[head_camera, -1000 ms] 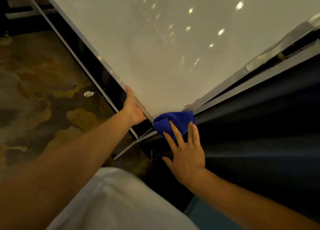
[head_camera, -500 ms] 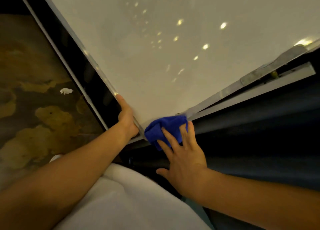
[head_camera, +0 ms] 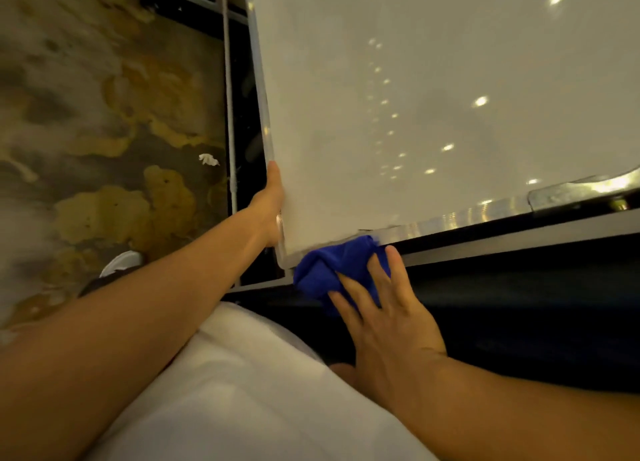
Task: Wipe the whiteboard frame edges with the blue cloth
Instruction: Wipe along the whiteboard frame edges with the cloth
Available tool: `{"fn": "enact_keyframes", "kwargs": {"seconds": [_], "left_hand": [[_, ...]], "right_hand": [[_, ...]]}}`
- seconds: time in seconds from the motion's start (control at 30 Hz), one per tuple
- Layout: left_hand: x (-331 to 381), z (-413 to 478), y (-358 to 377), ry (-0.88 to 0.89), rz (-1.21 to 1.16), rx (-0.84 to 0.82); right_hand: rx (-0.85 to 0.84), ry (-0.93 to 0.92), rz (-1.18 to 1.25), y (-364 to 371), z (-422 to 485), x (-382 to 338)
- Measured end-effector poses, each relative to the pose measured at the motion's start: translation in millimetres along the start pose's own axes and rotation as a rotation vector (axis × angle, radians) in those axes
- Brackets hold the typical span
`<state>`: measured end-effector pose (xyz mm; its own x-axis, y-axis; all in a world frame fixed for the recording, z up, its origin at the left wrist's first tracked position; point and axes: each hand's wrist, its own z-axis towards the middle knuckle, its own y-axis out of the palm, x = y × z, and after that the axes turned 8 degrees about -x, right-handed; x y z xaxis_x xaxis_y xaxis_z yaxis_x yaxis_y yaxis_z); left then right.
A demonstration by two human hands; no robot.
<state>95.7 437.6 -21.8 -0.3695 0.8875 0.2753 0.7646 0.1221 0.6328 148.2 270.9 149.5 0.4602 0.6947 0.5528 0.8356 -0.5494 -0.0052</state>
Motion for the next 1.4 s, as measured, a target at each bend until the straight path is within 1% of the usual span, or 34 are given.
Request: {"fn": "enact_keyframes", "kwargs": {"seconds": [0.07,0.17,0.27,0.33,0.4,0.43,0.5,0.53,0.63,0.7,0.77,0.87,0.93,0.97,1.0,1.03,1.07,1.1,1.13,1.17,1.23,1.3,1.33,1.37,1.4], "left_hand": [[-3,-1,2,0.043,0.020,0.054],[-4,-1,2,0.056,0.025,0.056],[-7,0,6,0.054,0.025,0.063],[-11,-1,11,0.044,0.022,0.055],[-11,-7,9,-0.006,0.032,-0.018],[-10,-8,4,-0.032,0.019,-0.091],[-8,-8,-11,-0.018,-0.039,-0.249],[-8,-9,-19,0.001,-0.077,-0.300],[-21,-7,-39,-0.002,-0.181,-0.340],[-30,-7,-47,-0.028,-0.215,-0.397],[-35,-8,-50,-0.030,-0.235,-0.419],[-34,-6,-56,0.001,-0.247,-0.350],[-31,-6,-55,0.019,-0.268,-0.351],[-28,-6,-51,0.055,-0.275,-0.341],[-27,-7,-43,0.124,-0.245,-0.279],[-28,-8,-34,0.220,-0.171,-0.168],[-31,-10,-25,0.312,-0.053,-0.044],[-36,-11,-19,0.376,0.081,0.045],[-41,-12,-14,0.402,0.205,0.081],[-44,-13,-12,0.400,0.310,0.093],[-47,-15,-14,0.358,0.456,0.137],[-44,-16,-13,0.347,0.519,0.162],[-43,-16,-10,0.353,0.517,0.157],[-43,-16,-8,0.366,0.518,0.156],[-42,-16,-5,0.367,0.534,0.166]], "right_hand": [[0.039,0.011,-0.002,5,-3,3],[0.144,0.073,-0.012,11,-11,9],[0.259,0.169,0.075,4,-6,22],[0.294,0.174,0.131,-15,14,36],[0.303,0.097,0.133,-36,36,48],[0.301,0.051,0.119,-41,43,53],[0.307,-0.031,0.077,-35,50,59],[0.306,-0.067,0.049,-30,52,59],[0.260,-0.168,-0.014,-28,61,60],[0.215,-0.235,-0.043,-49,81,62],[0.177,-0.235,-0.073,-79,107,73],[0.219,-0.064,-0.076,-128,140,102],[0.253,0.004,-0.127,-148,150,111],[0.248,-0.022,-0.168,-150,150,108],[0.222,-0.084,-0.198,-145,149,104],[0.182,-0.168,-0.220,-137,147,100],[0.134,-0.249,-0.246,-131,143,99],[0.098,-0.309,-0.269,-130,142,105],[0.093,-0.335,-0.281,-138,144,116],[0.111,-0.322,-0.279,-150,151,132],[0.188,-0.212,-0.236,-180,161,163],[0.254,-0.120,-0.163,-200,171,179],[0.260,-0.121,-0.144,-202,177,178],[0.250,-0.160,-0.135,-199,181,173],[0.221,-0.244,-0.147,-190,184,166]]}}
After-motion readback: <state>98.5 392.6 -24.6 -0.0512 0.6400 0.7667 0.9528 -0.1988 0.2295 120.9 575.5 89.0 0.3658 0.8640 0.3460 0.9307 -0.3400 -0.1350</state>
